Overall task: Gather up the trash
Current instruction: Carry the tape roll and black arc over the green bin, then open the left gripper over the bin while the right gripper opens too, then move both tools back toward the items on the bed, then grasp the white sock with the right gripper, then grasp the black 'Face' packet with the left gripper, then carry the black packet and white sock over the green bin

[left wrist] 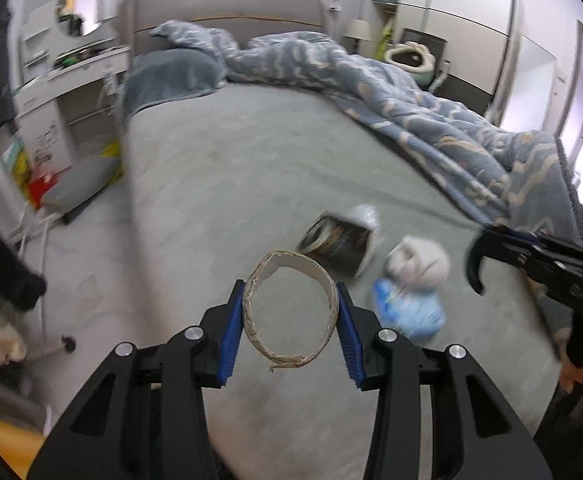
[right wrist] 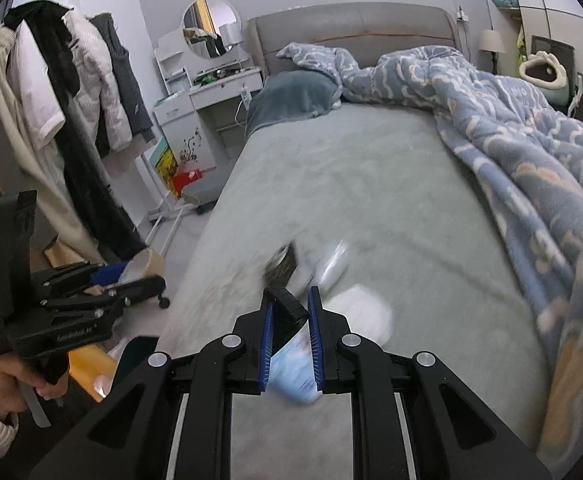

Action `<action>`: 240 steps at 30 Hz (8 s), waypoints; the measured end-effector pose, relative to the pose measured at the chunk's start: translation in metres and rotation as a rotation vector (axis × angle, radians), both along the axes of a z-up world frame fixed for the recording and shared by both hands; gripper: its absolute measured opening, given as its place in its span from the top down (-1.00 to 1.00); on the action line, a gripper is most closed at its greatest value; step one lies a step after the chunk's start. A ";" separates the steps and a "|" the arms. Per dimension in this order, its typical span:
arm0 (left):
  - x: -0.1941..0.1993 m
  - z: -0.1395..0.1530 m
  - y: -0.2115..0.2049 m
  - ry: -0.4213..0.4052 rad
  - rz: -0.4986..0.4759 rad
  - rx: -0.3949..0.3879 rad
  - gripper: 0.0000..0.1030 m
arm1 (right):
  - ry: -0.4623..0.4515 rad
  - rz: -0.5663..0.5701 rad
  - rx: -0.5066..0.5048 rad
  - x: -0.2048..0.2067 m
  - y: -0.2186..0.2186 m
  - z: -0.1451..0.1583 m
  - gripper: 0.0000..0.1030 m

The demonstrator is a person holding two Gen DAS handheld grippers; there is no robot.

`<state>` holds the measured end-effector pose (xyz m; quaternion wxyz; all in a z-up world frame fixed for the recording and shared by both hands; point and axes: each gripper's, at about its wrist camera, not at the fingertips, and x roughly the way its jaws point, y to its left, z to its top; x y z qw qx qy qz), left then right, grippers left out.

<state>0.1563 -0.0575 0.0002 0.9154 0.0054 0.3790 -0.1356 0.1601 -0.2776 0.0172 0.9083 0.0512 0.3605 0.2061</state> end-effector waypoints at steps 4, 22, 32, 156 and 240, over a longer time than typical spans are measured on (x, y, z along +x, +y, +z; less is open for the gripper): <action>-0.021 -0.021 0.038 0.011 0.074 0.002 0.11 | 0.037 0.017 -0.011 -0.031 0.023 -0.017 0.68; -0.052 -0.116 0.135 0.244 0.183 0.050 0.10 | 0.076 0.168 -0.045 -0.056 0.144 -0.033 0.68; -0.058 -0.156 0.195 0.426 0.345 -0.070 0.09 | 0.148 0.271 -0.073 -0.042 0.223 -0.050 0.68; 0.087 -0.050 -0.020 -0.016 -0.320 -0.118 -0.88 | 0.223 -0.143 -0.038 0.090 -0.013 -0.075 -0.82; 0.020 -0.064 0.085 0.046 -0.041 0.007 -0.43 | 0.065 0.004 0.089 0.012 0.068 -0.033 -0.09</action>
